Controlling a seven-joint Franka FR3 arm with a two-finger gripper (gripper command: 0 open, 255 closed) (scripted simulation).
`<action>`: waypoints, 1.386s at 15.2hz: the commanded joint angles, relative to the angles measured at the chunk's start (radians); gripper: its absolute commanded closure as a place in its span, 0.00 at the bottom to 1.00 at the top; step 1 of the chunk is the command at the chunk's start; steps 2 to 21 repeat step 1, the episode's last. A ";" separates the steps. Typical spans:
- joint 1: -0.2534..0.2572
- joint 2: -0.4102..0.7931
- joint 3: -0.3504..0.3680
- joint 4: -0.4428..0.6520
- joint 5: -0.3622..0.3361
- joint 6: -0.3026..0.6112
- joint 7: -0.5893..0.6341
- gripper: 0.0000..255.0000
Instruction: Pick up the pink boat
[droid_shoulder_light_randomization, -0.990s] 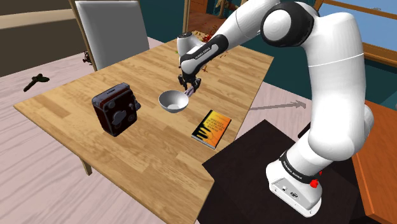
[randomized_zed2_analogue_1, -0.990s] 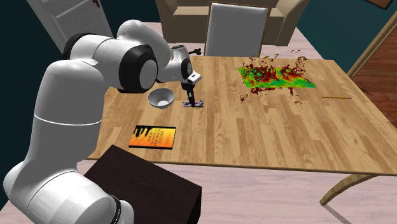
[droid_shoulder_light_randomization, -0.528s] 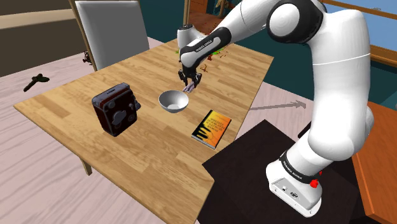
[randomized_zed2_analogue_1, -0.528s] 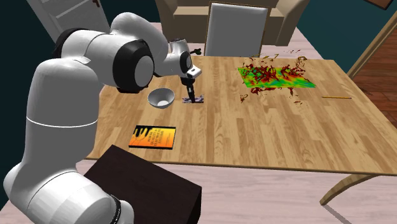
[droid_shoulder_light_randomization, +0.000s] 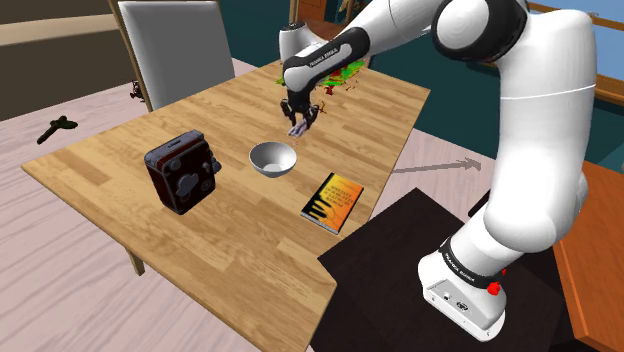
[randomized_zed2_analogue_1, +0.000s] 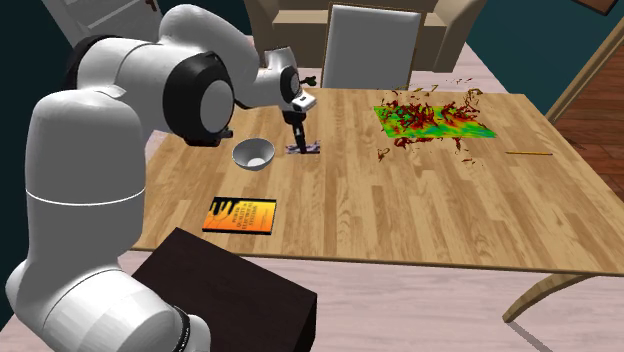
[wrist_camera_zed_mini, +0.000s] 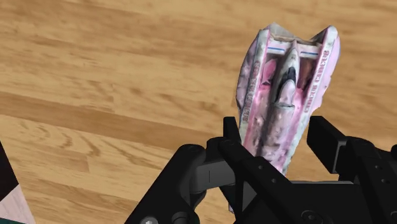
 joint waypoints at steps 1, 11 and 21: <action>-0.001 -0.006 0.001 -0.001 0.002 -0.005 -0.003 1.00; -0.001 -0.006 0.001 -0.001 0.002 -0.005 -0.003 1.00; -0.001 -0.006 0.001 -0.001 0.002 -0.005 -0.003 1.00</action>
